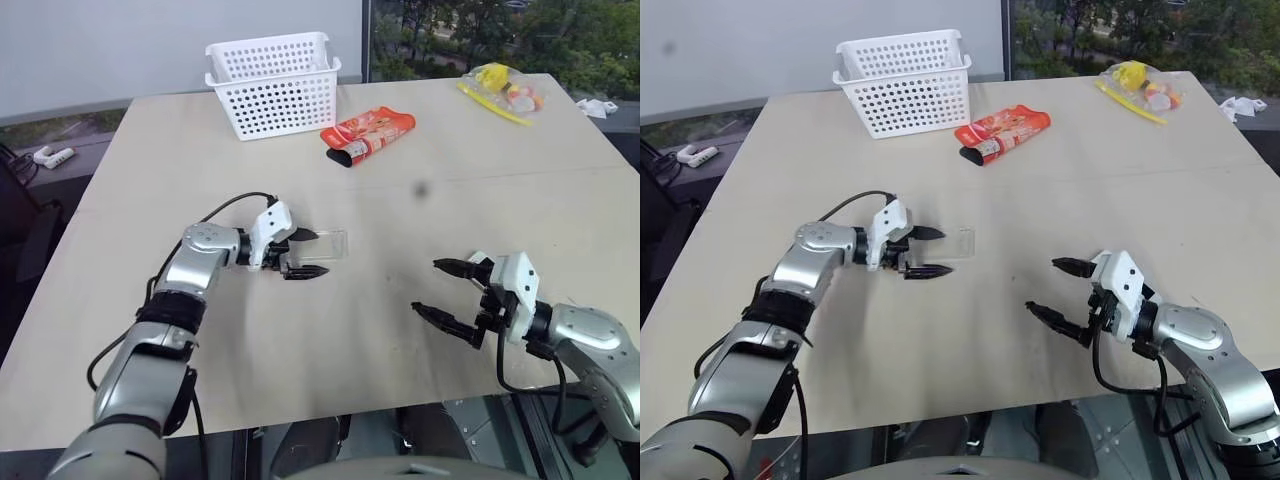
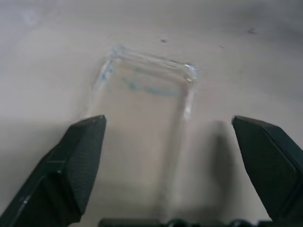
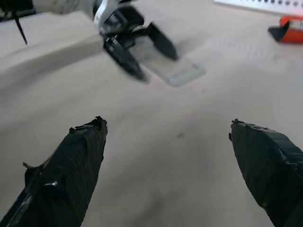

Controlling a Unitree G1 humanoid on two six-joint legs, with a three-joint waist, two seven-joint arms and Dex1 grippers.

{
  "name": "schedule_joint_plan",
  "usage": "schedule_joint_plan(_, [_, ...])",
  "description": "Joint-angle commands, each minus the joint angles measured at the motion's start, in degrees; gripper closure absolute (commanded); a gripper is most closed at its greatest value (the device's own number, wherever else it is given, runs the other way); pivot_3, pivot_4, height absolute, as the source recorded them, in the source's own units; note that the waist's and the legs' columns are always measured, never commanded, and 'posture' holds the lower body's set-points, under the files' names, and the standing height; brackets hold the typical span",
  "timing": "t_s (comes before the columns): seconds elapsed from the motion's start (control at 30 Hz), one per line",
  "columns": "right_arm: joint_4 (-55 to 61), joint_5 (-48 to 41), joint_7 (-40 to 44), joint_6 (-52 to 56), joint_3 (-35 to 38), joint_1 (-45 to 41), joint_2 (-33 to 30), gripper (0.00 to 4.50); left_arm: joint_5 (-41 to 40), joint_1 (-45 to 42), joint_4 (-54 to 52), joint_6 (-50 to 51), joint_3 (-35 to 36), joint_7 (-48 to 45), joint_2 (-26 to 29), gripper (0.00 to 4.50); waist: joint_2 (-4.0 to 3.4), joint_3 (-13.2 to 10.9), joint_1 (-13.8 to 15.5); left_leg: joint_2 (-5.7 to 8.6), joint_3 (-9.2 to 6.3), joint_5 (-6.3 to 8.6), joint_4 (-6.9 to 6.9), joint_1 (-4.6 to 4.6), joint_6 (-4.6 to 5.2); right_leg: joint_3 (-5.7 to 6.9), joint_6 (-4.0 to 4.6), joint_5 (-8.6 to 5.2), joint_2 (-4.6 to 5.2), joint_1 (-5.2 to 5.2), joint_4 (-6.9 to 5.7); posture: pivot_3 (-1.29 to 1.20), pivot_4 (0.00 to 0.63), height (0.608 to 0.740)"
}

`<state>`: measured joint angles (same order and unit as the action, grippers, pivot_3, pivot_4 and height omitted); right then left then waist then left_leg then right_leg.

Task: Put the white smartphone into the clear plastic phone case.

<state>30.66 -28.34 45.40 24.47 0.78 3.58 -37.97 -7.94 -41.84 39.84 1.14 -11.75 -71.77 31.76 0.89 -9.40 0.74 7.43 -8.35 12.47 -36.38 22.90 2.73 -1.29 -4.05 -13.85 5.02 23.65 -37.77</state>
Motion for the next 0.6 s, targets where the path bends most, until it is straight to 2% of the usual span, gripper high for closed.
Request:
schedule_joint_plan(0.03, [3.6, -0.4, -1.4, 1.7, 0.5, 0.1, -0.5, 0.0, 3.8, 0.3, 5.8, -2.2, -2.0, -1.2, -0.5, 1.63, 0.01, 0.0, 0.0, 0.0, -0.01, 0.0, 0.0, 0.0, 0.0, 0.02, 0.0, 0.0, 0.0, 0.0, 0.0, 0.0, 0.15, 0.74])
schedule_joint_plan(0.07, [3.9, -0.5, -1.6, 2.1, 0.7, 0.2, -0.5, 0.0, 4.1, 0.2, 6.4, -2.9, -2.1, -1.7, -0.6, 1.88, -0.01, 0.1, 0.0, 0.0, -0.01, 0.0, -0.01, -0.01, 0.0, 0.02, 0.0, 0.0, 0.0, 0.0, -0.01, 0.0, 0.15, 0.74])
schedule_joint_plan(0.1, [4.1, -0.7, -1.7, 2.4, 0.9, 0.3, -0.5, 0.0, 4.2, 0.2, 6.6, -3.2, -2.1, -2.1, -0.8, 2.48, 0.01, 0.1, 0.0, 0.0, 0.0, 0.0, -0.01, -0.02, 0.0, 0.01, 0.0, 0.0, 0.0, -0.01, -0.02, 0.0, 0.15, 0.74])
schedule_joint_plan(0.13, [4.3, -0.7, -1.8, 2.7, 1.0, 0.3, -0.5, 0.0, 4.3, 0.2, 6.8, -3.4, -2.0, -2.4, -0.9, 2.83, 0.01, 0.1, 0.0, 0.0, -0.01, 0.0, -0.02, -0.02, 0.0, 0.02, -0.01, 0.0, 0.0, -0.02, -0.03, 0.0, 0.15, 0.74])
schedule_joint_plan(0.27, [3.6, -0.3, -1.5, 2.6, 2.6, 1.1, -1.5, 0.0, 3.1, 3.8, -2.0, 1.4, -3.4, -5.5, -1.3, 4.43, -0.01, 0.2, 0.0, 0.0, -0.02, 0.0, -0.1, -0.07, 0.01, 0.02, -0.01, 0.0, 0.0, -0.04, -0.09, 0.0, 0.15, 0.74])
schedule_joint_plan(0.37, [2.1, -0.5, -1.5, 2.5, 3.9, 1.1, -1.9, 0.0, 3.3, 9.3, -15.8, 8.9, -6.2, -4.8, -1.7, 4.43, -0.03, 0.3, 0.0, 0.0, -0.01, 0.0, -0.12, -0.07, 0.01, -0.01, -0.01, 0.0, 0.0, -0.05, -0.07, 0.0, 0.15, 0.74])
schedule_joint_plan(0.6, [-0.8, 2.5, -1.8, 1.6, 6.3, 2.1, -4.3, 0.0, 0.3, 19.3, -40.5, 29.1, -10.1, 4.8, -7.9, 4.43, -0.1, 0.4, 1.2, 0.04, 0.01, 0.1, -0.12, 0.01, 0.16, -0.07, -0.02, 0.0, 0.08, -0.1, 0.08, 0.0, 0.15, 0.74])
